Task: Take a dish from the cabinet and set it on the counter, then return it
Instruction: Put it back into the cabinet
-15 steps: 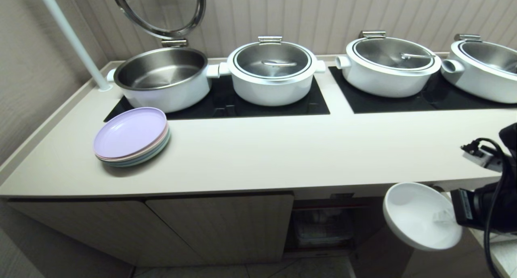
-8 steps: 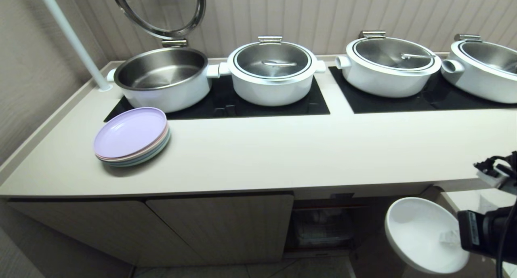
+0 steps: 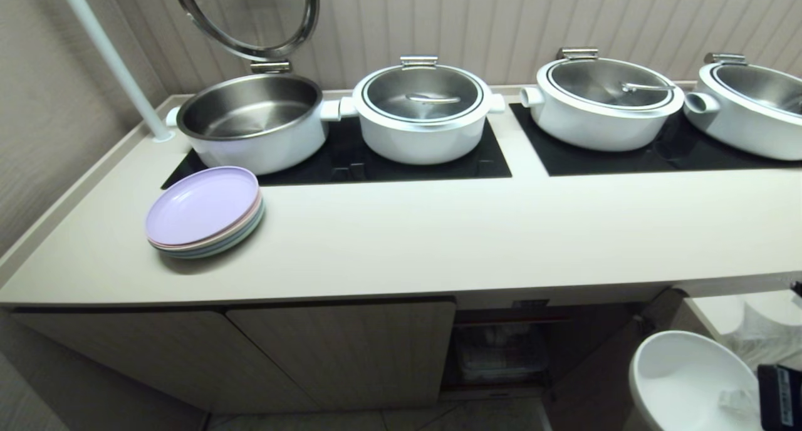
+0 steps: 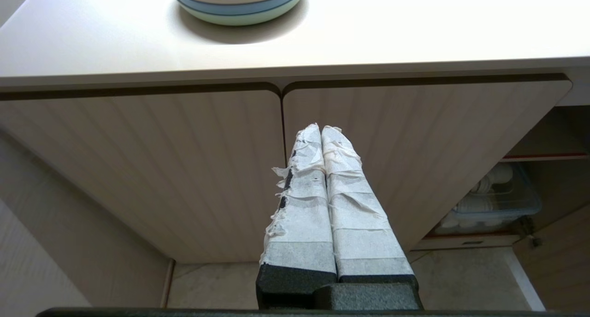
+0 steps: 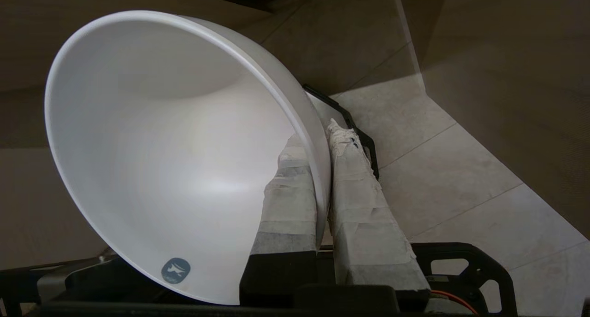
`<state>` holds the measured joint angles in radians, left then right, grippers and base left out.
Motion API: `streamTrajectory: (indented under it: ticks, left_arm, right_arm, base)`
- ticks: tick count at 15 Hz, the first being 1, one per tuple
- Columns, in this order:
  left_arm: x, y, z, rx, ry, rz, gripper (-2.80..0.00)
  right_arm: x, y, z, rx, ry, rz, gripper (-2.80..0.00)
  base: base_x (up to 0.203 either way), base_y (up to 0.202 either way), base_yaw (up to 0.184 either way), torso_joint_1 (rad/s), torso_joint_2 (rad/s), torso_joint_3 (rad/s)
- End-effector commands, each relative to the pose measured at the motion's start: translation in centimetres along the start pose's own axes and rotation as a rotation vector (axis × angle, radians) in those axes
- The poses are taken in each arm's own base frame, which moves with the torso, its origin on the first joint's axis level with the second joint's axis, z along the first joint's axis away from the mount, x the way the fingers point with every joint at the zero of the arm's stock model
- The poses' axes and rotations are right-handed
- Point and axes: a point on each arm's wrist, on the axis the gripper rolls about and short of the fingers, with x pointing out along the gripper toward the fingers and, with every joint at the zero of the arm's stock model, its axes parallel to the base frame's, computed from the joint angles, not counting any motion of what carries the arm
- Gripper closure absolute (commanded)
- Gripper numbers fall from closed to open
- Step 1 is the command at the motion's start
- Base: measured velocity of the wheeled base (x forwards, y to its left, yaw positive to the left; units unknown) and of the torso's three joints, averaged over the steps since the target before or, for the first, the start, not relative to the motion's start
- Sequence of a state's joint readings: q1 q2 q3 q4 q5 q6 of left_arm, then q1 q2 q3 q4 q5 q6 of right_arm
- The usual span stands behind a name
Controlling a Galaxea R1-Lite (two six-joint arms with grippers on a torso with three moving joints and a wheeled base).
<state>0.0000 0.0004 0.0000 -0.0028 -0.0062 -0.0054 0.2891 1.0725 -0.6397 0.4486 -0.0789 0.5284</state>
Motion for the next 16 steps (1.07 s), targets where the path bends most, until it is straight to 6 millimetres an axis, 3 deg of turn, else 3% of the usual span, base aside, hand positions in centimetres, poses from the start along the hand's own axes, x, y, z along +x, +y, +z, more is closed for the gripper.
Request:
streamTrajectory:
  ticks: [1, 16]
  left_arm:
    - [0.0, 0.0, 0.0, -0.001, -0.001, 0.0, 0.0]
    - [0.0, 0.0, 0.0, -0.001, -0.001, 0.0, 0.0]
  right_arm:
    - [-0.8, -0.6, -0.9, 0.006, -0.031, 0.013, 0.0]
    - [0.1, -2.8, -4.0, 0.087, 0.036, -0.026, 0.0]
  base:
    - [0.0, 0.0, 0.0, 0.0, 0.0, 0.0]
    - [0.0, 0.0, 0.0, 0.0, 0.0, 0.0]
